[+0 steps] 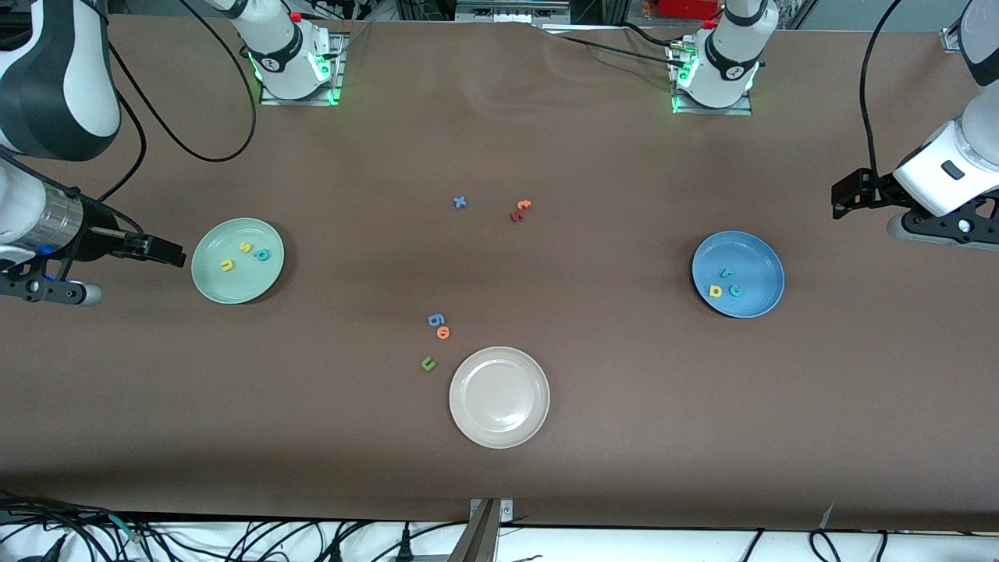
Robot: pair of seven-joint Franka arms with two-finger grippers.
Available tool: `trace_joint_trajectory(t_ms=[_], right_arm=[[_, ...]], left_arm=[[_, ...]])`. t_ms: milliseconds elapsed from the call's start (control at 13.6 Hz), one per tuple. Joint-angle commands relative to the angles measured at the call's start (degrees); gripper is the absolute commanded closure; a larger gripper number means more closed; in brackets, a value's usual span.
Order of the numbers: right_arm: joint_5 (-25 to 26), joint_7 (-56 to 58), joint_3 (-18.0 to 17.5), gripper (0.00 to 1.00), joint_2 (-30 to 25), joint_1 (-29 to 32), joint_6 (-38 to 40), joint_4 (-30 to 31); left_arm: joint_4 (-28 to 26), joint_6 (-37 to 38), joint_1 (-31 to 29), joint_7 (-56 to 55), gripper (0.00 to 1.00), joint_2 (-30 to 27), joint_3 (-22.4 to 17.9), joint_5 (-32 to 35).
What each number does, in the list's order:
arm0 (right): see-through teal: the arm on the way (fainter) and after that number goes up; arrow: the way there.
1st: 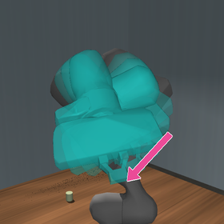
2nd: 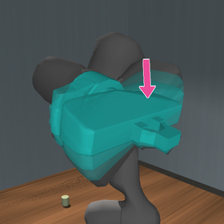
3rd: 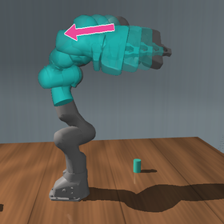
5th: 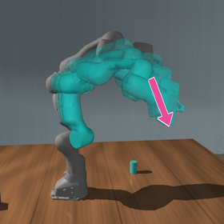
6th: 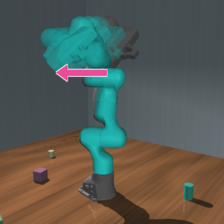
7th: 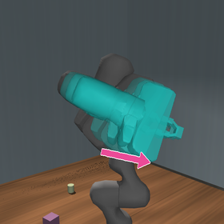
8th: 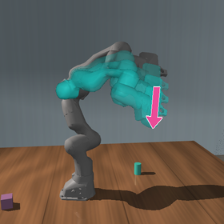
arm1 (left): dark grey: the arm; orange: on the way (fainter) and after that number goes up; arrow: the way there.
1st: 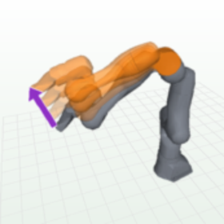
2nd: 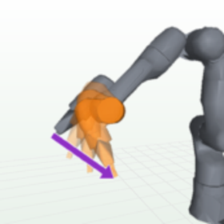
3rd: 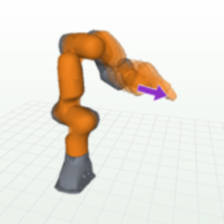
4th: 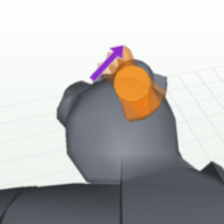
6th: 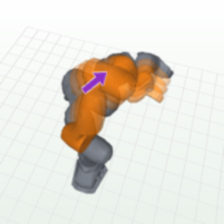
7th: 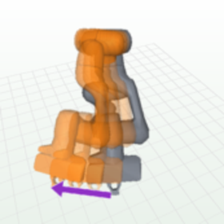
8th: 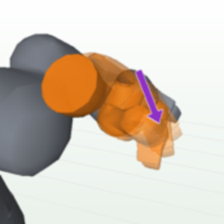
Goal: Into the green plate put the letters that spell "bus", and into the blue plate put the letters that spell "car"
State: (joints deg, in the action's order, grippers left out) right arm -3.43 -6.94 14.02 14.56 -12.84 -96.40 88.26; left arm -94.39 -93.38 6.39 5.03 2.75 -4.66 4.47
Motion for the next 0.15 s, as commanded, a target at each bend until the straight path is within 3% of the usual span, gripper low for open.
trace_joint_trajectory(t_ms=[0,74], right_arm=[[0.79,-0.27,-0.22,0.00,0.21,0.18,0.95,-0.99],[0.79,-0.27,-0.22,0.00,0.21,0.18,0.95,-0.99]], left_arm=[[-1.15,-1.02,2.74,-1.69,0.00,-1.78,-4.12,-3.23],[-1.15,-1.02,2.84,-1.69,0.00,-1.96,-4.21,-3.41]])
